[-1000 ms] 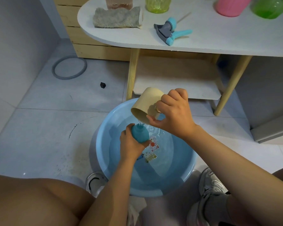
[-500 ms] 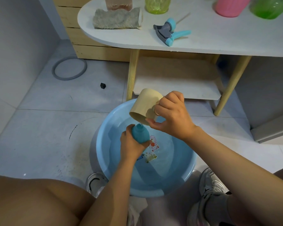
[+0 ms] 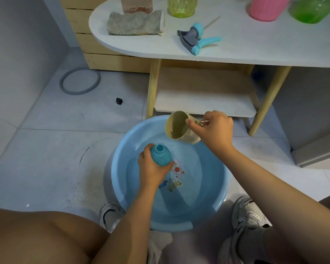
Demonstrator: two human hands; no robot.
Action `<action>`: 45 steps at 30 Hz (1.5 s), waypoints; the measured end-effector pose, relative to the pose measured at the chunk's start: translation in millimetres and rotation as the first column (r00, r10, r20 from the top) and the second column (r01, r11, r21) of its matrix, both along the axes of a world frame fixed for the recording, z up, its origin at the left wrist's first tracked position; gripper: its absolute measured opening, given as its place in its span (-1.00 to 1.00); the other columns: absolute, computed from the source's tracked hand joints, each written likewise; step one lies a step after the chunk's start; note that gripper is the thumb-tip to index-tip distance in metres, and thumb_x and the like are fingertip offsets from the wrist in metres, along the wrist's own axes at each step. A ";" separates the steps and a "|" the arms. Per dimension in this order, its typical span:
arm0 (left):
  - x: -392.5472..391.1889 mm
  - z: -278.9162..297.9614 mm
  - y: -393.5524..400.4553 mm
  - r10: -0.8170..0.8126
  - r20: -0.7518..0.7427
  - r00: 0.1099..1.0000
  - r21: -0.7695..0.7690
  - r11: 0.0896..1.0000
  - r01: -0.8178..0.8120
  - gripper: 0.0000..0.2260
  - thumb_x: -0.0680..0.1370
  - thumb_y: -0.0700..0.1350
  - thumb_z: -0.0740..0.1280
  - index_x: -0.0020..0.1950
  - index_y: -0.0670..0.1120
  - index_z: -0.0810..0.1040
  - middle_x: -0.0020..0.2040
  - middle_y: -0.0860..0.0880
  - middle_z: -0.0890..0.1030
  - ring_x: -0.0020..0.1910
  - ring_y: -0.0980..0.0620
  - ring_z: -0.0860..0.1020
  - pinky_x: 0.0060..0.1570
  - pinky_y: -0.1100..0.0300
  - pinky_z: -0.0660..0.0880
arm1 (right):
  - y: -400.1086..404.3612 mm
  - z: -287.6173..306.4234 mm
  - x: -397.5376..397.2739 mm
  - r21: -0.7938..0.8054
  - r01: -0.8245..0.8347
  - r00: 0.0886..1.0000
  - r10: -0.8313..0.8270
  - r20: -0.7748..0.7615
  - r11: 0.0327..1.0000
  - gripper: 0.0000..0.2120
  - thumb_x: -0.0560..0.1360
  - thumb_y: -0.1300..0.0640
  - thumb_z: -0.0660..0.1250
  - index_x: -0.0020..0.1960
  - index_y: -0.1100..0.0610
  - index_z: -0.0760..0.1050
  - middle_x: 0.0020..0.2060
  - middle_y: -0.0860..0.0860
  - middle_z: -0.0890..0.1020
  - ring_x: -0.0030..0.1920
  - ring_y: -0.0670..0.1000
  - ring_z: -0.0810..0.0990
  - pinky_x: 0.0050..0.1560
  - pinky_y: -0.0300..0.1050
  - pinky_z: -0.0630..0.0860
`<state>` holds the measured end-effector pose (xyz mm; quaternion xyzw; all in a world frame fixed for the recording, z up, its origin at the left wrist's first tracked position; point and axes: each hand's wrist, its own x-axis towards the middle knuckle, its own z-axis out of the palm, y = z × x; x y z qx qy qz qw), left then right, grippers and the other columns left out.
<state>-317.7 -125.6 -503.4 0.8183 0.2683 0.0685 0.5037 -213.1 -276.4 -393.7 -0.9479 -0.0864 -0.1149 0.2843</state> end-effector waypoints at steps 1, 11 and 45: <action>0.4 0.9 -0.1 0.003 0.014 1.000 -0.001 1.000 -0.003 -0.27 0.18 -0.02 0.62 0.25 0.05 0.34 0.20 -0.04 0.43 0.19 -0.06 0.43 0.16 -0.03 0.49 | -2.1 -3.1 1.6 0.051 0.046 0.991 -0.039 -0.128 0.998 -0.45 0.37 -0.23 0.39 -0.48 0.07 0.17 -0.52 -0.03 0.32 -0.35 0.07 0.32 -0.22 -0.12 0.16; -7.8 -9.9 4.9 -0.029 -0.043 0.999 0.053 0.998 0.032 -0.26 0.20 -0.03 0.61 0.28 0.05 0.33 0.20 -0.05 0.42 0.18 -0.06 0.43 0.15 -0.05 0.47 | -18.7 -66.6 -12.2 -0.310 -0.058 0.991 0.018 -0.131 0.949 -0.57 0.35 -0.16 0.43 -0.44 0.08 0.32 -0.46 0.02 0.45 -0.30 0.09 0.40 -0.16 -0.09 0.18; -10.6 -6.0 8.4 -0.053 -0.089 0.995 0.068 0.996 0.059 -0.26 0.22 -0.02 0.60 0.31 0.04 0.32 0.21 -0.06 0.40 0.13 -0.02 0.43 0.09 0.11 0.45 | -10.6 -44.1 -8.1 0.024 0.044 0.975 -0.038 -0.217 0.999 -0.47 0.35 -0.15 0.46 -0.51 0.07 0.20 -0.47 -0.01 0.40 -0.25 0.10 0.40 -0.13 -0.09 0.13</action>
